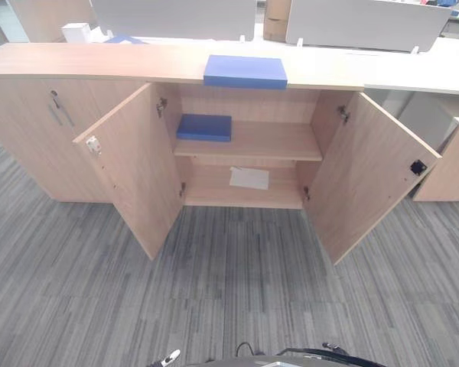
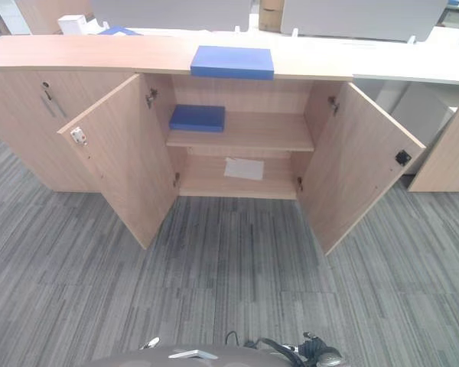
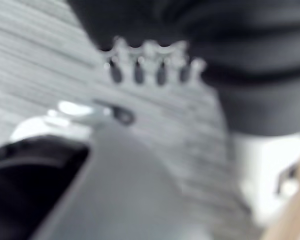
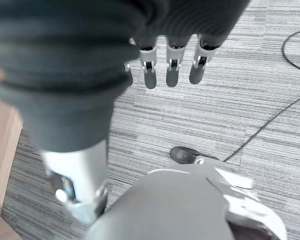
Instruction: Put the empty folder in the office cabinet
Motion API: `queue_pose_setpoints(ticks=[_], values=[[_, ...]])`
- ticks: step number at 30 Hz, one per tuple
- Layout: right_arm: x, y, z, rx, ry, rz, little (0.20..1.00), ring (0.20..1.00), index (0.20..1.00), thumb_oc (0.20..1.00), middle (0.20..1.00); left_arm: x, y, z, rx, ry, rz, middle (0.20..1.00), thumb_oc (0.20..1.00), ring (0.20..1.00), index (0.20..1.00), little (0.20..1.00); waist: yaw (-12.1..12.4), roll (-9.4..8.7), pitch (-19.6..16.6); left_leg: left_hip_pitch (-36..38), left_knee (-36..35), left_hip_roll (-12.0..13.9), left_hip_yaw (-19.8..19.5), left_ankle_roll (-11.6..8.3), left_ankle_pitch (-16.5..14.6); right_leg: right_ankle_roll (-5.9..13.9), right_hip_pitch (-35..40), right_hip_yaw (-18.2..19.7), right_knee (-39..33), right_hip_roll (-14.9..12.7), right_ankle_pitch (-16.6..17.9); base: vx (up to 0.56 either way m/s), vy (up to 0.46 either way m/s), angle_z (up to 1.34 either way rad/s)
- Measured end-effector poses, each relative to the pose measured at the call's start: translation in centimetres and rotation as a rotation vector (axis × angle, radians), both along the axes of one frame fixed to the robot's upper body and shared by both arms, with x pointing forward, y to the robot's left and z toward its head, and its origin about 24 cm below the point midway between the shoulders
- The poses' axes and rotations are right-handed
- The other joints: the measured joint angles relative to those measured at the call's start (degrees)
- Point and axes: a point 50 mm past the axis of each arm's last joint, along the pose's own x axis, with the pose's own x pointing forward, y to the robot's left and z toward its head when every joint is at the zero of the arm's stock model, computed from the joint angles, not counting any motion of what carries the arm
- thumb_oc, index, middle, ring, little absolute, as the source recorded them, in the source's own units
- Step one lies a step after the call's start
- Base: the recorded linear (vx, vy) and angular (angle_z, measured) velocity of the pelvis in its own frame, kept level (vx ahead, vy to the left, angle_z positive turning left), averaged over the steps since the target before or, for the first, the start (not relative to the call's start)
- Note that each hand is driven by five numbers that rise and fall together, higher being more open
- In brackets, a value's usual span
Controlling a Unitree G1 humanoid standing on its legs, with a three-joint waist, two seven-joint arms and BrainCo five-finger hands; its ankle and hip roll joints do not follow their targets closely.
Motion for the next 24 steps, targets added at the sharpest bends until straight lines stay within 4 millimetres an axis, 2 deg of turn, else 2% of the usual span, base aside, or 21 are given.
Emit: queue_pose_setpoints(ticks=[24], values=[[-0.11, -0.05, -0.02, 0.009, 0.014, -0.008, 1.000, 1.000, 1.000, 1.000, 1.000, -0.15, 0.17, -0.02, 0.025, 0.005, -0.035, 1.000, 1.000, 1.000, 1.000, 1.000, -0.01, 0.13, 0.10, -0.03, -0.33, -0.01, 0.09, 0.01, -0.02, 0.01, -0.06, 0.08, -0.13, -0.01, 0.00, 0.00, 0.000, 0.00]])
